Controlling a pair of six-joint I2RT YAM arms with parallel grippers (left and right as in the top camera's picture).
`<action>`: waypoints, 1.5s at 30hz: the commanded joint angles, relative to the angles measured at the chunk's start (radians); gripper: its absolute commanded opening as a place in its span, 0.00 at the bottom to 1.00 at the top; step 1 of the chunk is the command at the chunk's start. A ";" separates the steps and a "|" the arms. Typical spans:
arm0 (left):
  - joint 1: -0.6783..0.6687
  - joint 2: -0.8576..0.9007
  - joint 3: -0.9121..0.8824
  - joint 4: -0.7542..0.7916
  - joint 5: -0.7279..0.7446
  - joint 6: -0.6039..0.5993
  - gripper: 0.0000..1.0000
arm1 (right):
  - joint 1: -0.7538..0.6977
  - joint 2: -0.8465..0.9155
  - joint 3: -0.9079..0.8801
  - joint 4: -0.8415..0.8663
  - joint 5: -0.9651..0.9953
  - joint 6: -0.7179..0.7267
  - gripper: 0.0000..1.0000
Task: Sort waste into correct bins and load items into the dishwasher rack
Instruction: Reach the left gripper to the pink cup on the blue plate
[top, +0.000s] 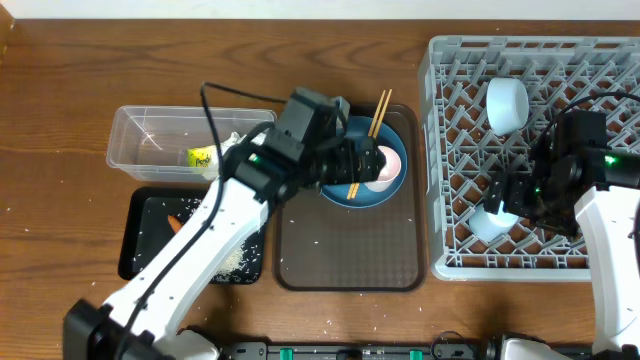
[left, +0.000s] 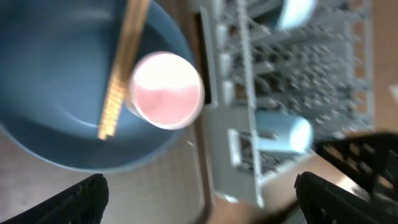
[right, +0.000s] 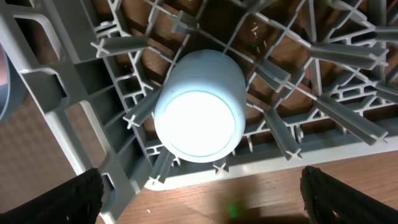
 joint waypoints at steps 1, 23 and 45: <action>0.001 0.046 0.015 -0.015 -0.142 0.019 0.98 | -0.003 0.002 0.008 -0.001 -0.007 0.004 0.99; 0.003 0.071 0.006 -0.007 -0.244 0.019 0.98 | -0.002 0.002 0.008 -0.002 -0.007 0.004 0.99; 0.000 0.128 0.005 0.064 -0.296 0.015 0.81 | -0.002 0.002 0.008 -0.003 -0.008 0.005 0.99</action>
